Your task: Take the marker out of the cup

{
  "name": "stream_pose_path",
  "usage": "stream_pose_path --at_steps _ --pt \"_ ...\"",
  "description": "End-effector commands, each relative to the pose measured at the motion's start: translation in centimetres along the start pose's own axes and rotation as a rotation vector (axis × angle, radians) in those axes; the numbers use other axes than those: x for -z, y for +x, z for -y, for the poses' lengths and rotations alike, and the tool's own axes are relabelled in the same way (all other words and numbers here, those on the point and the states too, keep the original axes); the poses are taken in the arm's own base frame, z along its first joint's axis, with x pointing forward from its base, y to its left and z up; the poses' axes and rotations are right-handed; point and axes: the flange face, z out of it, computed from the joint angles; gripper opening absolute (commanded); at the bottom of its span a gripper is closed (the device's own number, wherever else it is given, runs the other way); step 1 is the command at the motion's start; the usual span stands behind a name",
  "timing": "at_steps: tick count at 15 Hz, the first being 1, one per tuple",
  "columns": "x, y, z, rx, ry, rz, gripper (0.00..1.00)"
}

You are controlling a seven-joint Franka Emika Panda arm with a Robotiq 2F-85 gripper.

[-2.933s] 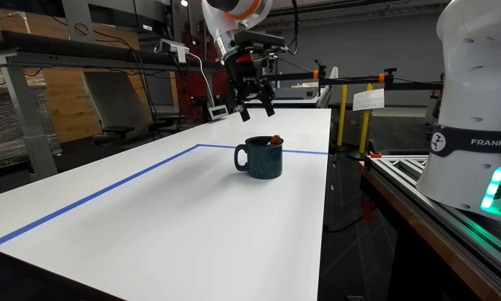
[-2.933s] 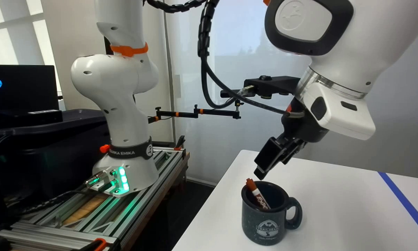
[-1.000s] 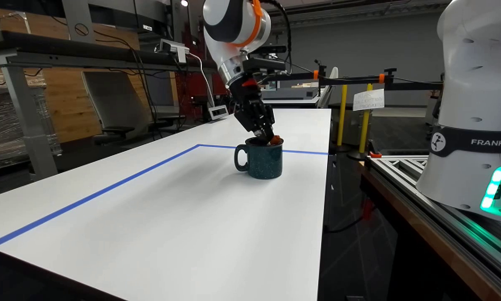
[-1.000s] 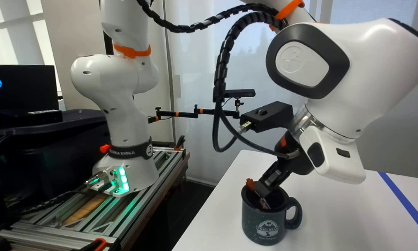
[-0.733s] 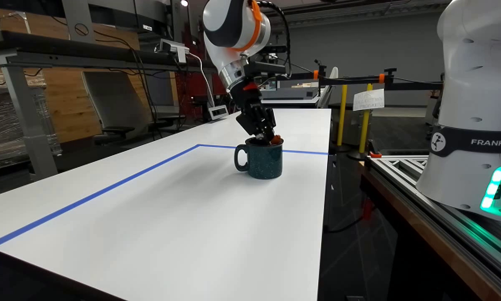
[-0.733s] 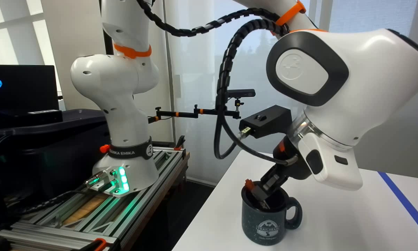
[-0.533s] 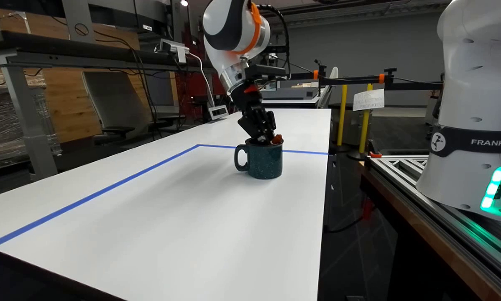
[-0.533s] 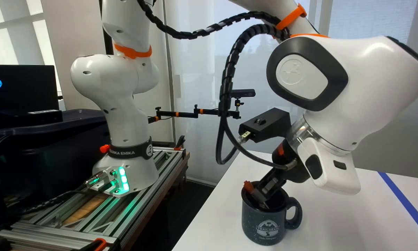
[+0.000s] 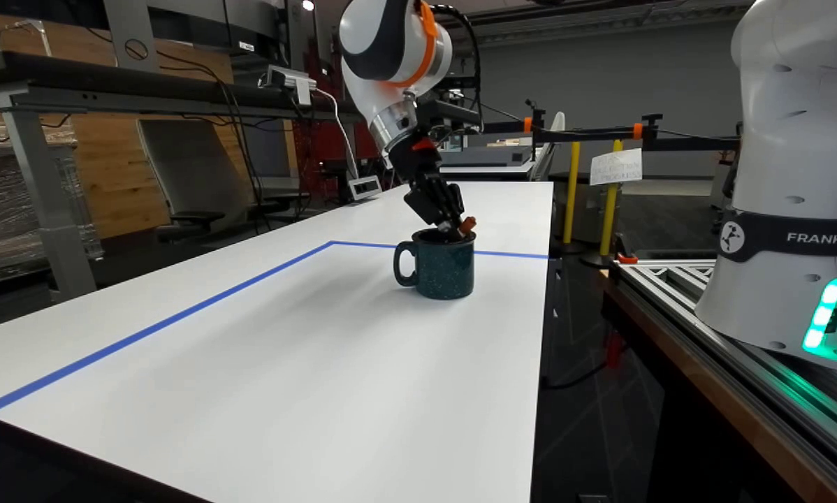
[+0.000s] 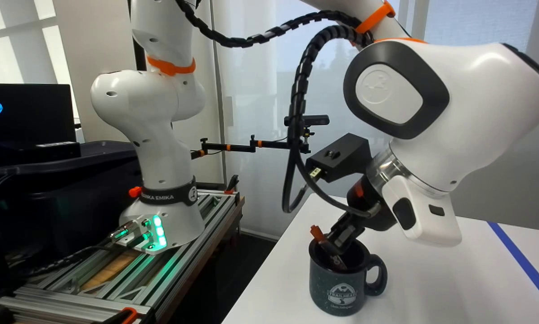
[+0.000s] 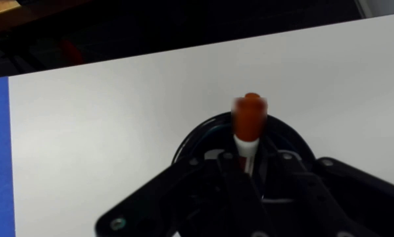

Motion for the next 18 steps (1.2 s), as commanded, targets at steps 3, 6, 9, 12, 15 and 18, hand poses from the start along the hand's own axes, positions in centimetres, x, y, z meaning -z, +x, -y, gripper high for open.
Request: stream_pose_path --at_steps 3,6,9,12,15,18 --pt "3.9 -4.4 -0.7 0.050 0.073 0.068 0.05" --pt "6.4 -5.7 -1.2 0.041 0.108 -0.005 0.05" --pt "8.7 -6.3 -1.4 0.030 0.120 -0.157 0.05" --pt "10.4 -5.3 -2.0 0.012 0.101 -0.329 0.05" --pt "10.5 -3.1 -2.8 -0.043 0.113 -0.480 0.05" --pt "9.2 -0.9 -3.3 -0.087 0.127 -0.574 0.05"
